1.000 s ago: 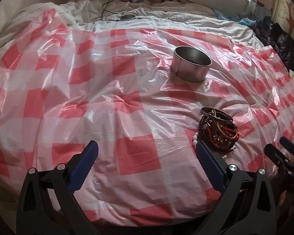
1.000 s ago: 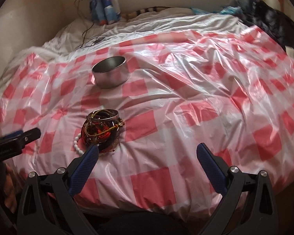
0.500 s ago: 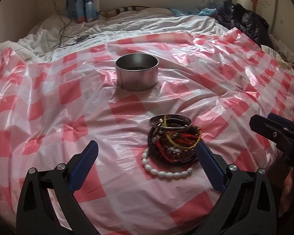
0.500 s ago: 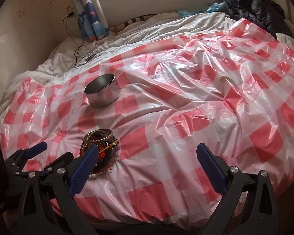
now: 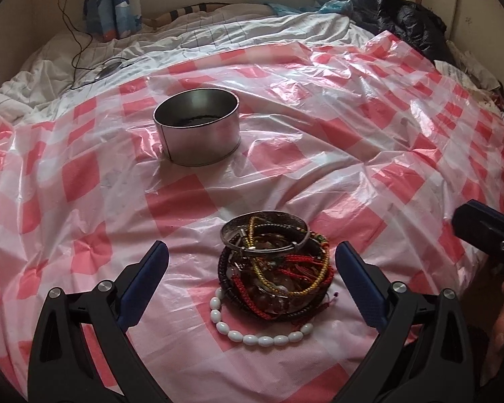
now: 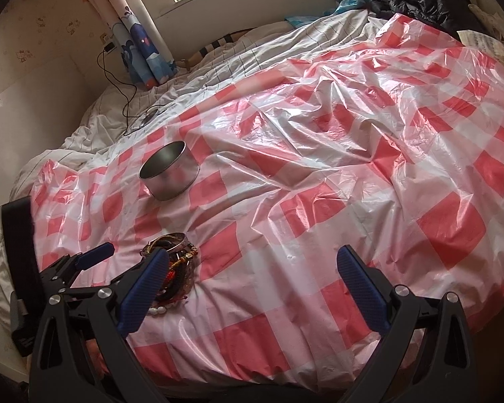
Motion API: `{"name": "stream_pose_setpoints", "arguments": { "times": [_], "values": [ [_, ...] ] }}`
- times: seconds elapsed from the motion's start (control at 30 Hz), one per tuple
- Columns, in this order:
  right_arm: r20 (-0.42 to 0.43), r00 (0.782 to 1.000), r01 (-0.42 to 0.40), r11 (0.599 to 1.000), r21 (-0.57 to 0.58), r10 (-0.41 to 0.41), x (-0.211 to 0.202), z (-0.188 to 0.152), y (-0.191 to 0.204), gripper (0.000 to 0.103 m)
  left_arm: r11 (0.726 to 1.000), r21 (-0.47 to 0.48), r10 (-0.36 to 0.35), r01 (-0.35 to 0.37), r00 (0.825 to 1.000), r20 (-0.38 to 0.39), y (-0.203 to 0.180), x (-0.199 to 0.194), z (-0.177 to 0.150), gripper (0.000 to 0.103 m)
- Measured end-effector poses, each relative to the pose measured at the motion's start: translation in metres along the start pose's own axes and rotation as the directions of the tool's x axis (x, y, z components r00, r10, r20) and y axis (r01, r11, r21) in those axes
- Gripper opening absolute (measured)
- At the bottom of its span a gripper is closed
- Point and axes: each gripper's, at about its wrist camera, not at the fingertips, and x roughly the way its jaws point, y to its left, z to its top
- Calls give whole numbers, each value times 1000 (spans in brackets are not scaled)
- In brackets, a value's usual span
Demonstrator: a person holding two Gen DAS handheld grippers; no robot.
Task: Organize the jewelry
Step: 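Close the left tool on the silver bangle at the pile's edge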
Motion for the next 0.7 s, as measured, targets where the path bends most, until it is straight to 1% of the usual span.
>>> {"name": "stream_pose_setpoints", "arguments": {
  "times": [0.1,0.23,0.27,0.4,0.5,0.57,0.6,0.67,0.7],
  "values": [
    [0,1000,-16,1000,19,16,0,0,-3,96,999,-16,48,-49,998,-33,6,11,2,96],
    [-1,1000,-30,999,32,30,0,0,-6,96,989,-70,130,-130,991,-13,22,14,11,96],
    [-1,999,-32,999,34,33,0,0,-6,96,986,-94,136,-137,991,-18,27,15,12,96],
    [-1,999,-46,998,48,46,1,1,-9,96,971,-196,126,-134,991,-53,53,22,13,96],
    [-2,999,-53,997,57,53,1,2,-10,96,964,-232,124,-132,991,-52,64,21,13,96],
    [-1,999,-54,997,59,54,1,1,-11,96,958,-264,104,-115,993,-56,70,23,12,96],
    [-1,998,-55,997,59,55,1,1,-11,96,953,-288,76,-91,995,-63,74,24,12,96],
    [-2,998,-55,997,59,55,1,1,-11,96,939,-344,-16,-8,998,-66,82,28,9,96],
    [-2,998,-56,997,60,56,1,1,-11,96,920,-389,-86,58,995,-54,87,29,7,96]
  ]
}}
